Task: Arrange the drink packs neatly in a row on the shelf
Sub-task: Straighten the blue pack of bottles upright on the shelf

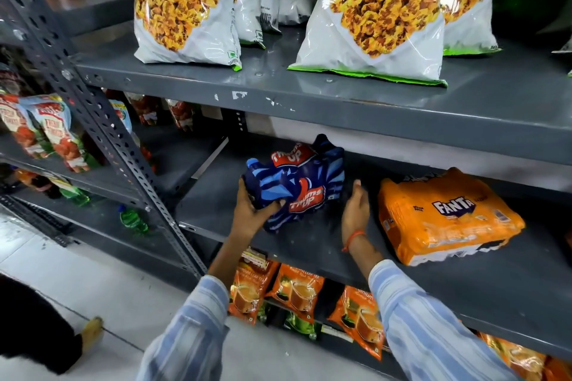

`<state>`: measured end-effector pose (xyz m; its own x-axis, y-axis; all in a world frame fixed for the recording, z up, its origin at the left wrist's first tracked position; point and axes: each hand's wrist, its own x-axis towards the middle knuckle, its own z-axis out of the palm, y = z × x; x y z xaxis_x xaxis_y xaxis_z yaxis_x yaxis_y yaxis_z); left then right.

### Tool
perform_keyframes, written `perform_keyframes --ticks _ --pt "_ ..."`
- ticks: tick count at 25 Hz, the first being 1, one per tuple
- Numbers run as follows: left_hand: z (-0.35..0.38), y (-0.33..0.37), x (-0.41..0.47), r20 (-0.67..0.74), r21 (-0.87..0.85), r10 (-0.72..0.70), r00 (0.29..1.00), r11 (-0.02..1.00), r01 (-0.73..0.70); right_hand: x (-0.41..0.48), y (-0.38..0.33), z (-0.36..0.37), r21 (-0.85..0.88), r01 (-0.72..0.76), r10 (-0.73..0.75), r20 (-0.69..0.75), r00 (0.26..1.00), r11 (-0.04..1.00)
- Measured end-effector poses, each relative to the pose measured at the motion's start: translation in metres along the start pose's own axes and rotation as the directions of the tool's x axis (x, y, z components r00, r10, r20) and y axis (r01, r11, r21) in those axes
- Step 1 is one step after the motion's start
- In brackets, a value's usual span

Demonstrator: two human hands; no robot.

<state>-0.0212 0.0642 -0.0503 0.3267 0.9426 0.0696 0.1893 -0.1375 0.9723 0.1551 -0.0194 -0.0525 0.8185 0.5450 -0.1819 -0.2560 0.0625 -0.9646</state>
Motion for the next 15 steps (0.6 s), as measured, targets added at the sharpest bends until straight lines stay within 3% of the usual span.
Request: perform_keyframes --ticks 2,3,5,8,10,13,15 --pt "-0.025 -0.002 0.012 0.155 0.035 -0.045 0.987 0.999 0.040 0.014 -0.004 -0.007 -0.004 -0.064 0.064 0.112 0.992 0.998" --pt "-0.033 -0.004 0.014 0.191 0.031 -0.054 0.980 0.998 0.049 0.016 -0.004 -0.011 -0.131 -0.135 0.153 0.141 0.978 0.982" --pt "-0.039 -0.009 0.013 0.153 -0.012 -0.054 0.987 0.998 0.057 0.012 -0.003 -0.014 -0.268 -0.240 0.306 0.240 0.922 0.933" --pt "-0.040 -0.016 0.004 0.067 -0.015 -0.020 0.998 1.000 0.021 -0.008 -0.014 -0.003 -0.144 -0.268 0.302 0.353 0.885 0.953" --pt "-0.045 -0.020 0.001 0.071 0.001 -0.021 0.997 1.000 0.021 -0.019 -0.010 0.000 -0.174 -0.257 0.303 0.335 0.892 0.951" --pt "-0.055 -0.024 -0.006 0.080 -0.003 -0.035 0.996 0.999 0.035 -0.030 0.001 0.006 0.018 -0.283 0.259 0.351 0.900 0.959" --pt "-0.060 -0.025 -0.009 0.099 -0.006 -0.034 0.995 0.999 0.035 -0.033 0.008 0.010 0.047 -0.275 0.246 0.326 0.913 0.960"
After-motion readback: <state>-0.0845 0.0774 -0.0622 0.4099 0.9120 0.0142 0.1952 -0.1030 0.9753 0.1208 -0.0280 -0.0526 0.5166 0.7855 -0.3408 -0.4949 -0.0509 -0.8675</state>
